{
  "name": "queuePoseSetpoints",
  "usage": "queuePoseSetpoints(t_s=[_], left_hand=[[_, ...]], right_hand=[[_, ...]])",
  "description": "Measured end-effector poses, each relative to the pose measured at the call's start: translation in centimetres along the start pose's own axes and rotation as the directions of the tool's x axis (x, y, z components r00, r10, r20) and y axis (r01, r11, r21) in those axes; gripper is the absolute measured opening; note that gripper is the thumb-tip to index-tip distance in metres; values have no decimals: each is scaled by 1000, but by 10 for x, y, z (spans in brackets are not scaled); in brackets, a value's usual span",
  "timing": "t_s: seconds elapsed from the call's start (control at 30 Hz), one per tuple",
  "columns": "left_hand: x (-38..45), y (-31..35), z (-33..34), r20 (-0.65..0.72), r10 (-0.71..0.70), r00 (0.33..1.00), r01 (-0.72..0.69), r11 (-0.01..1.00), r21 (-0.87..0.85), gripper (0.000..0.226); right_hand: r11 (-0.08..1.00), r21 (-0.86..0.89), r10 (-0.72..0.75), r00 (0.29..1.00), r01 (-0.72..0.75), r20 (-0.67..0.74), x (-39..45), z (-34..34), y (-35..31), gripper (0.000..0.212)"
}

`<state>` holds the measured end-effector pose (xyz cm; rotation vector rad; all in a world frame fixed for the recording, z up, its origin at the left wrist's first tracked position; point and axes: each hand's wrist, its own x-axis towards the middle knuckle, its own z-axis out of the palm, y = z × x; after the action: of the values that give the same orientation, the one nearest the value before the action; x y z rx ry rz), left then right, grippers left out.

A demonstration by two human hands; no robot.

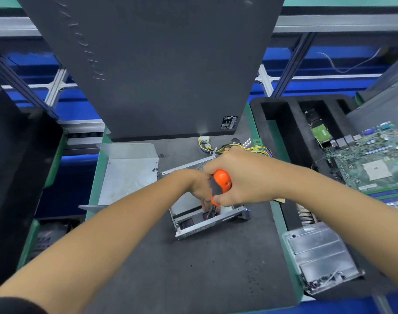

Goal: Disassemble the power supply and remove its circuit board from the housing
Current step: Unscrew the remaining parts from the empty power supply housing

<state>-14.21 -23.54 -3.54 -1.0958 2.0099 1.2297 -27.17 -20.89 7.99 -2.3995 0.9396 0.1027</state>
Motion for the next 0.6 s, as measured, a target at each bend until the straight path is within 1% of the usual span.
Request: queuePoseSetpoints(t_s=[0.03, 0.07, 0.13, 0.17, 0.2, 0.23, 0.3, 0.37, 0.5, 0.6], left_hand=[[0, 0, 1, -20, 5, 1000, -5, 999, 34, 33], [0, 1, 2, -73, 23, 997, -19, 998, 52, 27], [1, -2, 4, -149, 65, 987, -59, 997, 42, 3], [2, -4, 4, -155, 78, 985, -74, 997, 30, 17], [1, -4, 5, -142, 104, 984, -105, 994, 3, 26], [1, -6, 6, -115, 103, 988, -108, 994, -32, 26], [5, -9, 7, -83, 111, 990, -115, 993, -39, 23], [10, -10, 8, -86, 127, 988, -129, 991, -24, 18], [12, -10, 7, -76, 158, 984, -162, 986, -48, 21], [14, -9, 7, -76, 144, 987, -148, 988, -41, 16]], right_hand=[[1000, -11, -4, 1000, 4, 2, 0, -3, 0, 14], [1000, -18, -4, 1000, 4, 3, -1, -6, 1, 15], [1000, -11, 6, 1000, -6, -8, -4, -11, 5, 17], [1000, 0, 14, 1000, -14, -16, -5, -12, 7, 18], [1000, 13, 21, 1000, -20, -23, -6, -13, 9, 19], [1000, 21, 23, 999, -22, -27, -6, -13, 11, 19], [999, 19, 25, 999, -25, -23, -6, -11, 13, 19], [1000, 19, 20, 1000, -20, -2, -4, -10, 14, 19], [1000, 26, -18, 1000, 17, 8, -4, -10, 17, 16], [999, 31, -25, 1000, 25, 8, -5, -7, 18, 14]])
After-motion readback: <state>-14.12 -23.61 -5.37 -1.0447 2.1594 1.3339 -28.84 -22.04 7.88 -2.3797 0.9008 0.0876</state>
